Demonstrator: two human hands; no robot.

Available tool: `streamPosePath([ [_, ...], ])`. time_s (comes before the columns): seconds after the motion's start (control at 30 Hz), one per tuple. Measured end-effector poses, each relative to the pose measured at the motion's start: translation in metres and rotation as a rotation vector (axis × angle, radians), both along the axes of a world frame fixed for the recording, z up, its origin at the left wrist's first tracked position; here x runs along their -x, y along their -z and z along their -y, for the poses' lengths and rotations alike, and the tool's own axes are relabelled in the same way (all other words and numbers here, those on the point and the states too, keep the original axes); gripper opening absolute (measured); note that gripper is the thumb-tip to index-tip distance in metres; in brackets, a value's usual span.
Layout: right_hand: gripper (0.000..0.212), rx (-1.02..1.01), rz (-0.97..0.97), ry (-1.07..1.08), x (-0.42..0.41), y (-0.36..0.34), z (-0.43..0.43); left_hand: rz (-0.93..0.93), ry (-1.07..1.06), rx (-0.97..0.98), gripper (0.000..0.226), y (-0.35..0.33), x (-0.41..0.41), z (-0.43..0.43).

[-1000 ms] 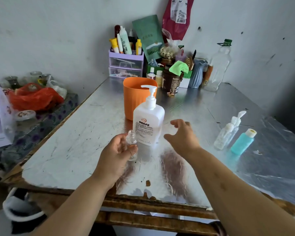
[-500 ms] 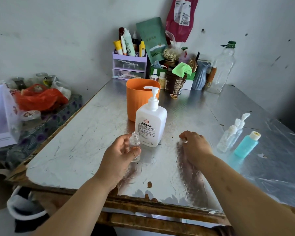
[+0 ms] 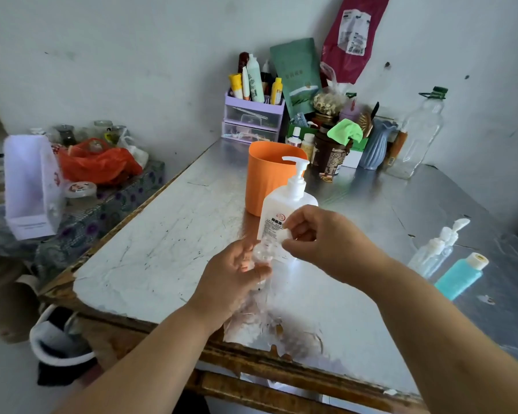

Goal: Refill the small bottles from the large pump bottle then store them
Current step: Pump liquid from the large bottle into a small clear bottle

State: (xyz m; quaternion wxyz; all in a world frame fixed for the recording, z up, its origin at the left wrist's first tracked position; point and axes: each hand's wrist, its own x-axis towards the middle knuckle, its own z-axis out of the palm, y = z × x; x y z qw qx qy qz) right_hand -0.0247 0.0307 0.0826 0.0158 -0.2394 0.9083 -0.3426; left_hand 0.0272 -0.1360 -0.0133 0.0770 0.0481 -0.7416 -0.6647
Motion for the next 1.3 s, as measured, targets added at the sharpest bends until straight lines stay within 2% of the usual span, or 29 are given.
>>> streamPosePath([
  [0.13,0.021,-0.266,-0.096,-0.102,-0.002,-0.010,0.015,0.000,-0.027,0.044,0.041,-0.002,-0.002,-0.001],
  [0.47,0.030,-0.727,-0.216,-0.202,-0.004,-0.039,0.040,0.021,-0.002,0.076,0.044,-0.007,-0.004,-0.001],
  [0.57,0.044,-0.856,-0.252,-0.180,-0.006,-0.046,0.047,0.003,0.003,0.095,0.041,-0.004,-0.004,-0.001],
  [0.63,0.048,-0.820,-0.214,-0.187,-0.006,-0.046,0.044,0.004,-0.005,0.115,0.043,-0.004,-0.004,-0.001],
  [0.7,0.042,-0.737,-0.148,-0.214,-0.007,-0.045,0.039,0.013,-0.025,0.111,0.040,-0.006,-0.004,-0.001],
  [0.8,0.031,-0.767,-0.132,-0.196,-0.004,-0.041,0.041,0.021,-0.027,0.120,0.042,-0.008,-0.005,-0.002],
  [0.9,0.043,-0.699,-0.091,-0.138,-0.002,-0.039,0.041,0.029,-0.024,0.132,0.040,-0.010,-0.005,-0.003],
  [1.0,0.028,-0.688,-0.114,-0.185,-0.005,-0.037,0.039,0.032,-0.035,0.137,0.040,-0.010,-0.005,-0.002],
  [1.07,0.025,-0.724,-0.116,-0.180,-0.004,-0.034,0.041,0.041,-0.041,0.142,0.043,-0.009,-0.005,-0.002],
  [1.17,0.040,-0.710,-0.091,-0.125,-0.002,-0.033,0.041,0.047,-0.051,0.142,0.052,-0.010,-0.005,-0.002],
  [1.3,0.031,-0.679,-0.094,-0.152,-0.008,-0.036,0.042,0.053,-0.046,0.116,0.053,-0.008,-0.005,0.000],
])
